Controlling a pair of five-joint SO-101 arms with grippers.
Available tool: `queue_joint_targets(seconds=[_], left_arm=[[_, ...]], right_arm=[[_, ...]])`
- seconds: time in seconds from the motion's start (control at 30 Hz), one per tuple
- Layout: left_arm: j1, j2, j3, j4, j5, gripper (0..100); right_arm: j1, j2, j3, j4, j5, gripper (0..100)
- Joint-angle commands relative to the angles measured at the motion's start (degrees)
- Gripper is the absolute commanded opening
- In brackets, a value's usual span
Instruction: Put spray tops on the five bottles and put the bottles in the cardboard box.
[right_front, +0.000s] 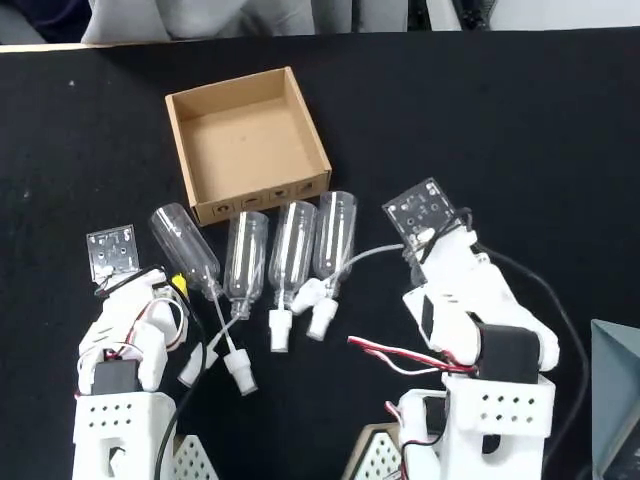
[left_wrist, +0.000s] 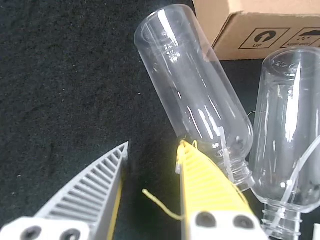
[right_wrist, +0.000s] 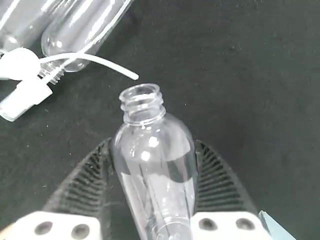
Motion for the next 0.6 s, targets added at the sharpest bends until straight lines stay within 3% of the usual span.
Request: queue_joint_targets(seconds=[0.0, 0.57], left_arm=[[0.22, -0.09, 1.19, 0.18, -0.18, 15], [-0.40, -0.70, -4.26, 0.18, -0.62, 15]], right_arm=[[-3.78, -1.71, -4.53, -1.76, -0.70, 6.7], [-5.01, -1.63, -12.88, -3.08, -7.30, 6.7]])
